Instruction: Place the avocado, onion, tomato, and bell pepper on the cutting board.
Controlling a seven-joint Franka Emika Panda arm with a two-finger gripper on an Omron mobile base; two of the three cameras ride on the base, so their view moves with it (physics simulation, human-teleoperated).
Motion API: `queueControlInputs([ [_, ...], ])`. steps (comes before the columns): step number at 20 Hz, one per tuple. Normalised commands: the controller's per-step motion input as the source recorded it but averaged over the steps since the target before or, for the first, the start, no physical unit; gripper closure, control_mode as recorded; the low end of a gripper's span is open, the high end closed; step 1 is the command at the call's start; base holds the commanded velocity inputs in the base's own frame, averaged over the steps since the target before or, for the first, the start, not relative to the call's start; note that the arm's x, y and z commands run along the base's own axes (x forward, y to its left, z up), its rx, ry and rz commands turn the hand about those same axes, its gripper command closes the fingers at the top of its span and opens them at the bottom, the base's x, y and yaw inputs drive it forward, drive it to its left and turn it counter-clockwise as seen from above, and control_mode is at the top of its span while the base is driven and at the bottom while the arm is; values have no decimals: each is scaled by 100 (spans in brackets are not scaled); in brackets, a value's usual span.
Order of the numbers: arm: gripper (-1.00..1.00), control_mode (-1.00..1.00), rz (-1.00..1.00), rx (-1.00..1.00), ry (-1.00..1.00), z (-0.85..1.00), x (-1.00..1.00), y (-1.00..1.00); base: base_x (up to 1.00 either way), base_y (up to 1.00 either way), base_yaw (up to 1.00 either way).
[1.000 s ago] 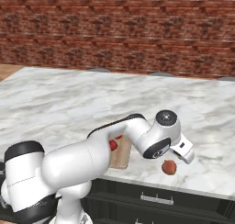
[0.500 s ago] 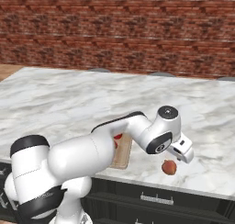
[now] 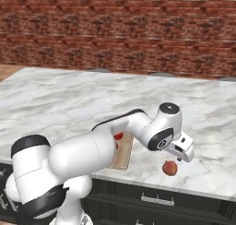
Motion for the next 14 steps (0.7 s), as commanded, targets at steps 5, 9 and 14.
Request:
queueControlInputs([
  [5, -100, -100, 8, 0, 4, -26, -9, 12, 0, 0, 0],
  [9, -100, -100, 10, 0, 0, -30, 1, 15, 0, 0, 0],
  [14, -100, -100, 9, 0, 0, -19, 9, 3, 0, 0, 0],
])
